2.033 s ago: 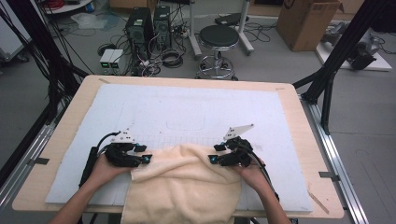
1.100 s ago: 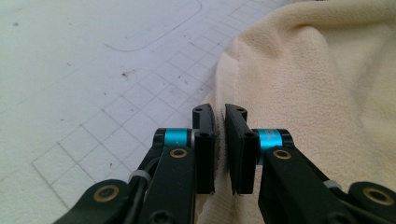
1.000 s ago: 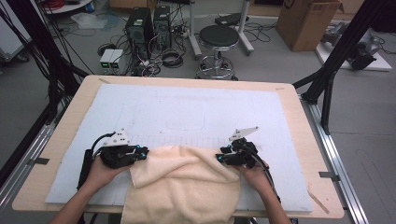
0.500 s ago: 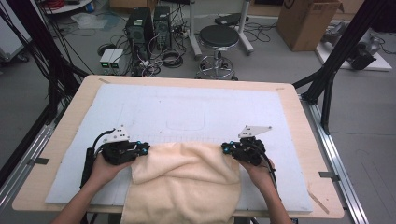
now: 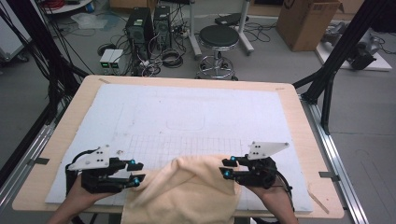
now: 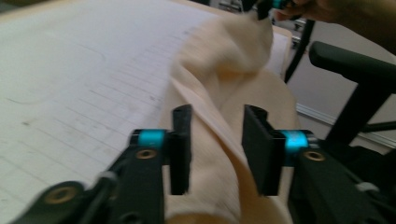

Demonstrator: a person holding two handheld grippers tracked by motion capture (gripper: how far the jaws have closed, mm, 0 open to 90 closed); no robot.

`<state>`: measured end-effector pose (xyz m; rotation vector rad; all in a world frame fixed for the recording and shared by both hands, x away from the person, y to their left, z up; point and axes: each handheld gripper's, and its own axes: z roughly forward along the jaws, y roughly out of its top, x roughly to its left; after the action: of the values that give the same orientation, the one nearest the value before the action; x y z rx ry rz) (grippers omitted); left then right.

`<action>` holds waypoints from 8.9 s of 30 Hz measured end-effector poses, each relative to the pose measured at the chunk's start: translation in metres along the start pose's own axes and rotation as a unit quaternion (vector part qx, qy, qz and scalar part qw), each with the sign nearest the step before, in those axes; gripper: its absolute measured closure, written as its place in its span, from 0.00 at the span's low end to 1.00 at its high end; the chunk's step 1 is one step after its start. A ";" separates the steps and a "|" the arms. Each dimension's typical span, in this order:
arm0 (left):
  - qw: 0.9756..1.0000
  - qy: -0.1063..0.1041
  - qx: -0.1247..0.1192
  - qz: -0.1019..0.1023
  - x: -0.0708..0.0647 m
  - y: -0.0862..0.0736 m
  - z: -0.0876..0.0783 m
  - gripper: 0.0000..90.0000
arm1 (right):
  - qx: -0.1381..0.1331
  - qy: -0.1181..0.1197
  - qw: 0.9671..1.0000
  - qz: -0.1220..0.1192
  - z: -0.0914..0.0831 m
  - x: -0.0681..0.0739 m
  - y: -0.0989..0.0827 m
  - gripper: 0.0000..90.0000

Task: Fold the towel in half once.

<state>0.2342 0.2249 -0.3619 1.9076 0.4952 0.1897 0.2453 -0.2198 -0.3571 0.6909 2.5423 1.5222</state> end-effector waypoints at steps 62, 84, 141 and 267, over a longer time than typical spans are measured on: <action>0.967 0.225 0.049 -0.112 0.200 0.034 0.101 0.65 | 0.048 -0.174 0.981 0.067 0.078 -0.199 0.052 0.68; 0.987 0.143 0.056 -0.055 0.094 -0.039 0.073 0.48 | 0.089 -0.162 0.981 0.051 0.082 -0.148 0.005 0.57; 0.992 0.111 0.050 -0.040 0.040 -0.050 0.011 0.94 | 0.028 -0.085 0.996 0.001 0.014 -0.042 -0.044 0.92; 0.987 0.135 0.073 -0.048 0.098 -0.046 0.056 0.50 | 0.063 -0.139 0.988 0.020 0.090 -0.123 -0.008 0.57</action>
<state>0.3306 0.2332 -0.4350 2.0054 0.8001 0.3592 0.3806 -0.2030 -0.4262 0.9052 2.4399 1.1854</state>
